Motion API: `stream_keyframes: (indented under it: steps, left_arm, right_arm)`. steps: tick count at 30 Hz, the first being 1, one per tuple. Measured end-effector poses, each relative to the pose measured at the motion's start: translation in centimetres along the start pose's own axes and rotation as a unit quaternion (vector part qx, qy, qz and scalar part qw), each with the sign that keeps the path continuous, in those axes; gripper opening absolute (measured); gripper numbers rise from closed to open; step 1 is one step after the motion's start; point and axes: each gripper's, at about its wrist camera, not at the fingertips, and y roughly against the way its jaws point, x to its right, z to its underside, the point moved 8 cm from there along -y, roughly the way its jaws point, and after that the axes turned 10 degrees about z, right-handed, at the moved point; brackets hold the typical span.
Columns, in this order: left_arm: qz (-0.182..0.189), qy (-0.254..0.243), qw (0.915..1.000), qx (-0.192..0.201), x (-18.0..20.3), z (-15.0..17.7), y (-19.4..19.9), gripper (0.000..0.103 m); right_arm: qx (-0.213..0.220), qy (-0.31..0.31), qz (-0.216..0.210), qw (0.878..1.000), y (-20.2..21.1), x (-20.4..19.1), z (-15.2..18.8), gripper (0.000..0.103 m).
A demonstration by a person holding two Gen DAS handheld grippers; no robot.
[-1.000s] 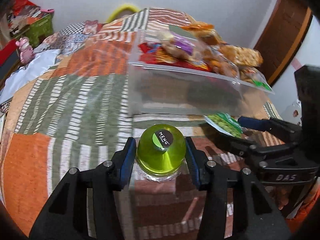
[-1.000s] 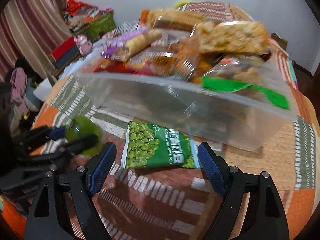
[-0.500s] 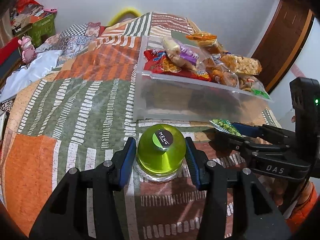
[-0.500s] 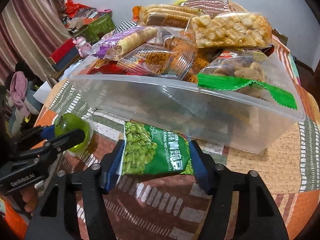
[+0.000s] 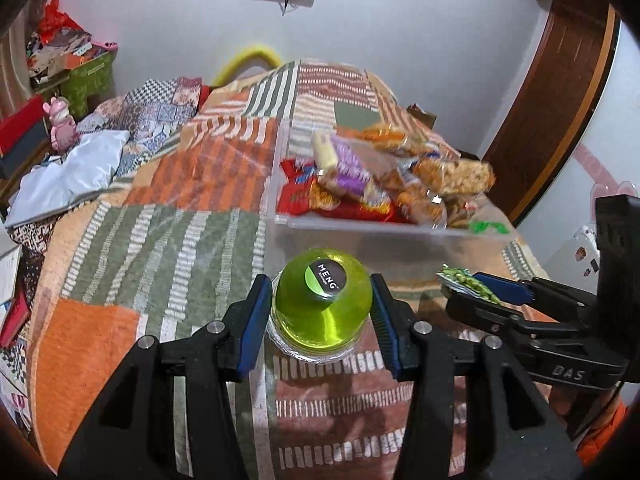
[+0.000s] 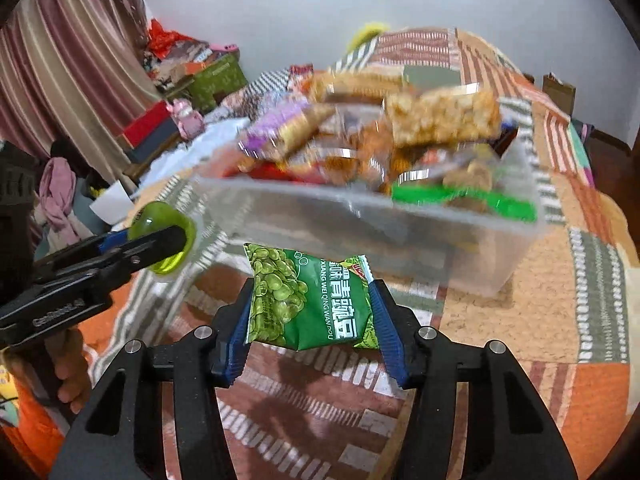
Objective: Organize snacks
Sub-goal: 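Lift the jar and pea bag over the clear box and release both inside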
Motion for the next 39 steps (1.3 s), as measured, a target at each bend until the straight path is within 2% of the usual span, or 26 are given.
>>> stream_keyframes:
  steps: [8,17,23,30,33,39]
  left_arm:
    - [0.002,-0.007,0.9998,0.018,0.0,-3.1,-0.5,0.048]
    - [0.0,-0.012,0.9998,0.019,-1.0,-5.6,-2.4,0.048]
    - [-0.002,-0.016,0.9998,0.013,-1.4,-6.4,-4.3,0.048]
    - [-0.01,-0.027,0.9994,0.018,-1.8,-7.0,-5.5,0.048]
    - [-0.005,-0.028,0.9994,0.021,-2.0,-7.2,-5.6,0.048]
    - [-0.001,-0.037,0.9992,0.018,-1.9,-7.0,-5.4,0.048]
  right_arm:
    - [0.054,0.004,-0.001,0.999,2.0,-0.8,-3.1,0.051]
    - [0.08,0.005,0.012,0.997,1.1,-0.8,-6.5,0.051]
    - [0.077,0.008,0.023,0.997,-1.0,-0.6,-8.3,0.051]
    - [0.057,0.024,0.027,0.998,-3.7,-1.3,-8.5,0.051]
    - [0.052,0.014,0.017,0.998,-4.2,-0.9,-8.6,0.051]
    - [0.052,0.026,0.023,0.998,-4.0,-1.1,-8.4,0.053]
